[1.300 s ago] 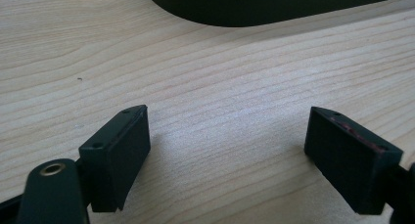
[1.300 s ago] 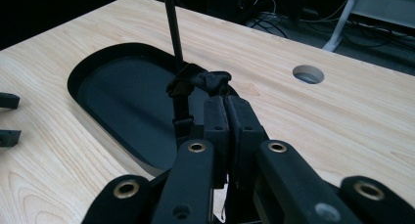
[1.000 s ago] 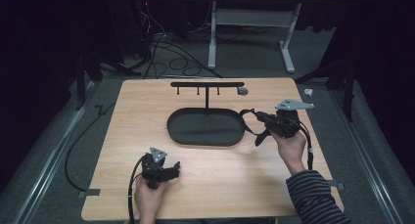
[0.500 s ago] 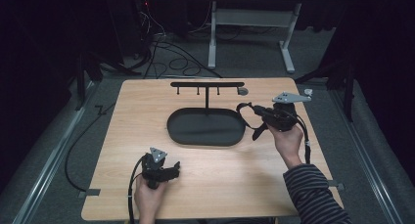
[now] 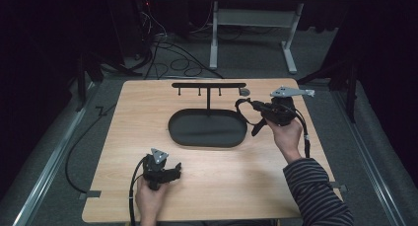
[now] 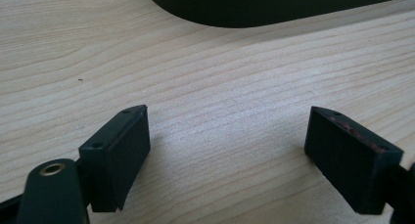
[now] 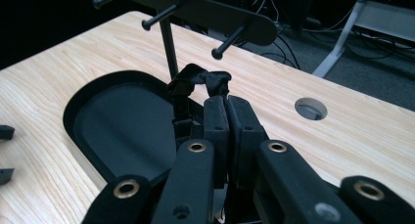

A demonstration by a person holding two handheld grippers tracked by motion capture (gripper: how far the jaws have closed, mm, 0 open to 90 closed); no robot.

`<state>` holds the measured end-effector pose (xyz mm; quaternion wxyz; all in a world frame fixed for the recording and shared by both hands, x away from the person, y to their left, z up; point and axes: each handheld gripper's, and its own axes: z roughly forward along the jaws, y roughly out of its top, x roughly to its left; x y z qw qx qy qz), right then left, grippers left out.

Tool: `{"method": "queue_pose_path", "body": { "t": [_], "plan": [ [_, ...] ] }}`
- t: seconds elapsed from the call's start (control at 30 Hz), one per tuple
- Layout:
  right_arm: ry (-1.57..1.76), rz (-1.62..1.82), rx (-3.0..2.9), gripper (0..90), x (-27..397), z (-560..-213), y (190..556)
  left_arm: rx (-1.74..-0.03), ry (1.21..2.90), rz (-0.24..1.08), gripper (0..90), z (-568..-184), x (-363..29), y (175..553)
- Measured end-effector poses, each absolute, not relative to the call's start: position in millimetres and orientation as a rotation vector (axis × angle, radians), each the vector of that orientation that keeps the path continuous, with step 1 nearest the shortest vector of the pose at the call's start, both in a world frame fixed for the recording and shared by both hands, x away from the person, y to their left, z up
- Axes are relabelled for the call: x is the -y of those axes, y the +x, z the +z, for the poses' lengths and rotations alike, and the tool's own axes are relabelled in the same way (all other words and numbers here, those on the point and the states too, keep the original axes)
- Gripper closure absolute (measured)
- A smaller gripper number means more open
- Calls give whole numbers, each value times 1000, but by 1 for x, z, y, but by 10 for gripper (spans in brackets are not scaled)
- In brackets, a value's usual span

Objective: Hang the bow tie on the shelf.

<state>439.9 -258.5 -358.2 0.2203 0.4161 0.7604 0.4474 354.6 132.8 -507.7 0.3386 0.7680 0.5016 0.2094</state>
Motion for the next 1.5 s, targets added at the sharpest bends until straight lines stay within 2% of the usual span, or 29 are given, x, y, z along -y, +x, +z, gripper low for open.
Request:
{"method": "queue_pose_path", "body": {
  "t": [0.53,1.5],
  "plan": [
    [1172,1242,-2089,892,250,-350,460,-1306,1997,546,173,-508,-133,354],
    [1304,1180,-2034,878,244,-370,493,-1306,1999,544,173,-508,-133,354]
  ]
}}
